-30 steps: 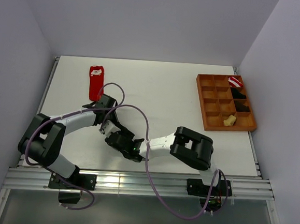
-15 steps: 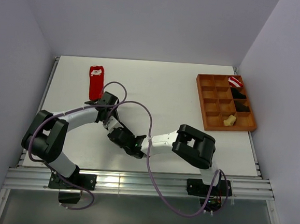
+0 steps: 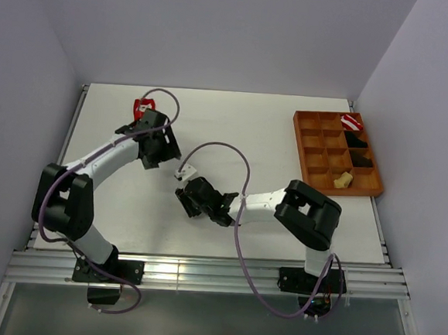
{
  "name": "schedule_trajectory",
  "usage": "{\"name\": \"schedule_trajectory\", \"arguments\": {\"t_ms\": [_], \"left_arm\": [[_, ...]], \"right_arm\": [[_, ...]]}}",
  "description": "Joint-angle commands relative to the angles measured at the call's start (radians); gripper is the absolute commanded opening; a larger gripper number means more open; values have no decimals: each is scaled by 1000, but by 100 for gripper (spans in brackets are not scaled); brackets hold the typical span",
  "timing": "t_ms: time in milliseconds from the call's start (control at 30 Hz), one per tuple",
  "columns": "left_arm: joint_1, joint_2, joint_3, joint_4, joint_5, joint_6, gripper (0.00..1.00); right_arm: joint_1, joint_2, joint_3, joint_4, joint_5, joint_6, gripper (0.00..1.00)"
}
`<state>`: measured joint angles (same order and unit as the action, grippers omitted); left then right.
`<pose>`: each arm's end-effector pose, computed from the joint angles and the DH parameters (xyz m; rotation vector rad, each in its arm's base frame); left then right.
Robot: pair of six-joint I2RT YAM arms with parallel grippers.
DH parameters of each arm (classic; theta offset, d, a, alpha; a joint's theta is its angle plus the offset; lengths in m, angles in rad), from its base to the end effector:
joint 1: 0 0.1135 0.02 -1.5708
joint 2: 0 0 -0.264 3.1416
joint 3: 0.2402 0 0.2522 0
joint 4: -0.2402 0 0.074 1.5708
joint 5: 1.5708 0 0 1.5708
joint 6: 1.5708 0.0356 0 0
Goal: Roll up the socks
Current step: Roll the sock at the center of the board, then pick up the sock at the center of the board.
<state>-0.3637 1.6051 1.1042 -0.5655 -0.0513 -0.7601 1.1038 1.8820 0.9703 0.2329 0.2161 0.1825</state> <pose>0.3050 -0.1142 0.2164 -0.5433 2.6155 -0.3088 0.1792 0.3385 0.1396 -0.9026 2.0833 0.4533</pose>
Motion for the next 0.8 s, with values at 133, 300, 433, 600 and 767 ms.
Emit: {"name": "schedule_trajectory", "arguments": {"t_ms": [133, 300, 433, 600, 767], "left_arm": [[129, -201, 66, 24, -104, -4, 80], [193, -427, -21, 114, -120, 57, 80], [195, -676, -137, 168, -143, 119, 80], [197, -922, -260, 162, -206, 166, 84], [197, -1033, -319, 125, -239, 180, 86]], "right_arm": [[-76, -66, -153, -173, -139, 100, 0], [-186, -246, -223, -158, -176, 121, 0], [-271, -371, -235, -201, -159, 117, 0], [-369, -532, -223, -315, -71, 117, 0], [-551, -682, -197, -446, 40, 130, 0]]}}
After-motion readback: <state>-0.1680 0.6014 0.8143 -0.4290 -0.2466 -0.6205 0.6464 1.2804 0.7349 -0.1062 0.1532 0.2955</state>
